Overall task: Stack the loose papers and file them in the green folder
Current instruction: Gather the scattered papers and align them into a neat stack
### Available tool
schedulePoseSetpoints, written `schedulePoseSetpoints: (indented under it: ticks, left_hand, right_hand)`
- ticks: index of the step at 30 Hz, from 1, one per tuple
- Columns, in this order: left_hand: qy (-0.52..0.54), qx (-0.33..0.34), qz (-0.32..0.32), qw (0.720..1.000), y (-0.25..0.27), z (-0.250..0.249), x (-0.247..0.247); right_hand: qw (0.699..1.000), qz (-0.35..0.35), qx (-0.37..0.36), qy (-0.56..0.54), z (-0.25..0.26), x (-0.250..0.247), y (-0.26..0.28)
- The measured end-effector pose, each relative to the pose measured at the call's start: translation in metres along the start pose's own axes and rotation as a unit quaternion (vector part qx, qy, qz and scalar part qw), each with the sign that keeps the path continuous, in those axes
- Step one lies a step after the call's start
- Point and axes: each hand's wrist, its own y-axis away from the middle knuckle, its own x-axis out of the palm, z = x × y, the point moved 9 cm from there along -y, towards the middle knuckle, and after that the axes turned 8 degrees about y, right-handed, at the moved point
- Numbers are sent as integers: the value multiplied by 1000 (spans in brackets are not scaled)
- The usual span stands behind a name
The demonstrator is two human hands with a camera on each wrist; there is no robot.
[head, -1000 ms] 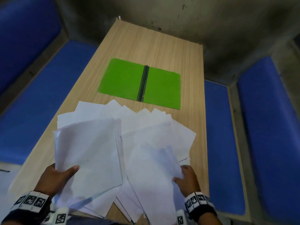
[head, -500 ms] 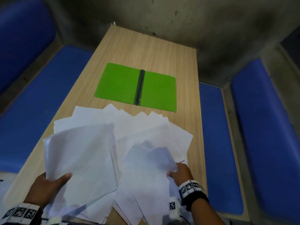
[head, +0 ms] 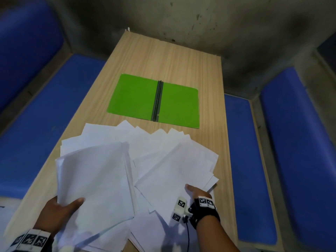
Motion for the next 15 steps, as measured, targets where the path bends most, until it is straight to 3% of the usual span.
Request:
schedulePoseSetpoints:
  ticks: [3,5,9,13,15]
  left_hand:
    - [5,1,11,1000,-4,3,3]
    - [15,2,16,1000,-7,4,4]
    - [35,-3,-2,999,-8,8,-6]
    - [68,-8,-31,997,-17,20,-25]
    - [76,-6,-44,996,-20,24,-36]
  right_hand:
    - [998,-21,26,46,5,3,-1]
    - [999,-43,5,13,12,3,5]
    - [974,-103,-155,-126,30,-12,8]
    - [953,-111,-234,-155,32,-39,22]
    - [950,-123,-262,-114,42,-59,43]
